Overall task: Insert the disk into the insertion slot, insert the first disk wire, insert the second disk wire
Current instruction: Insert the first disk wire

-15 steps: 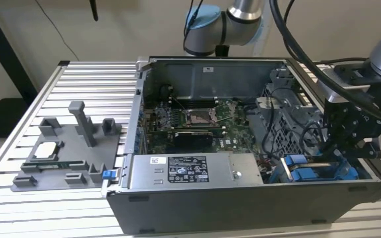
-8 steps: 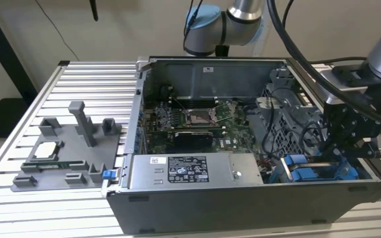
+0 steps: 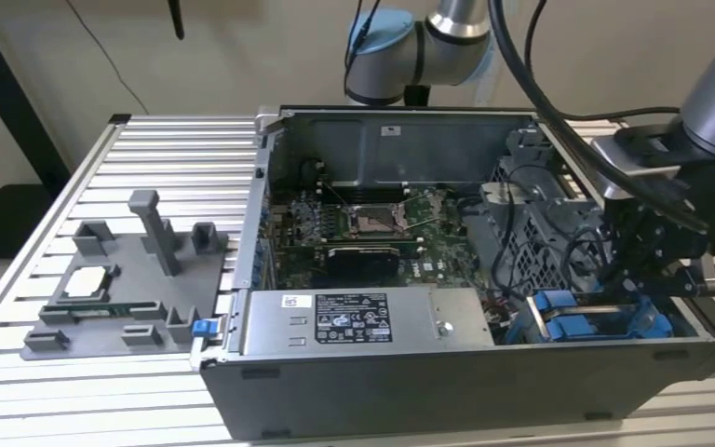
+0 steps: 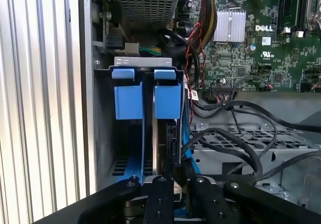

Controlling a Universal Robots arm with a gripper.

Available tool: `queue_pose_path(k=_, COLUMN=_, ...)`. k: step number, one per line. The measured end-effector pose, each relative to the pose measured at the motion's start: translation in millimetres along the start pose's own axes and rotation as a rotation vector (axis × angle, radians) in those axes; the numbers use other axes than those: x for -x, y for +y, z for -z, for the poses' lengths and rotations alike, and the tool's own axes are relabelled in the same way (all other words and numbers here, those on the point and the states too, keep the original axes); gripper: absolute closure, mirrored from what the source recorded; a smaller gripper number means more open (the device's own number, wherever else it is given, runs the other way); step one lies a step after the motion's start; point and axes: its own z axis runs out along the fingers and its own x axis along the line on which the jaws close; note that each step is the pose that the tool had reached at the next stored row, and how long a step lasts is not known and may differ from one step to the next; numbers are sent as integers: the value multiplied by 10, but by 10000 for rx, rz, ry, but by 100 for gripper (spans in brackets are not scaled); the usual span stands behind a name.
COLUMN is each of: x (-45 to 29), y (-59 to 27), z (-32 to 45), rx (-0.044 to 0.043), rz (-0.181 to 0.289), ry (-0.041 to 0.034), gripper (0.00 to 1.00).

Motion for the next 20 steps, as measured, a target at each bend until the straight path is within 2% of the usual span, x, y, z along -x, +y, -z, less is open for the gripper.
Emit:
queue_pose_path(k=1, x=-1, y=7, z=-9, rx=-8, rz=2, ry=5, gripper=100)
queue_pose_path(k=2, x=0, y=14, z=-32, rx=-7, rz=-1, ry=-30, gripper=100)
queue_pose_path(k=5, x=-6, y=15, z=-36, rx=-9, rz=-1, ry=-10, gripper=100)
queue_pose_path(k=6, x=-9, y=16, z=-35, rx=-11, rz=-2, ry=-5, gripper=0)
queue_pose_path(k=10, x=-10, y=16, z=-31, rx=-11, rz=-2, ry=-8, gripper=0)
queue_pose_path(k=18, x=11, y=-2, z=283, rx=-11, rz=2, ry=-7, gripper=0)
queue_pose_path(k=20, x=16, y=-6, z=336, rx=-11, rz=3, ry=-8, gripper=0)
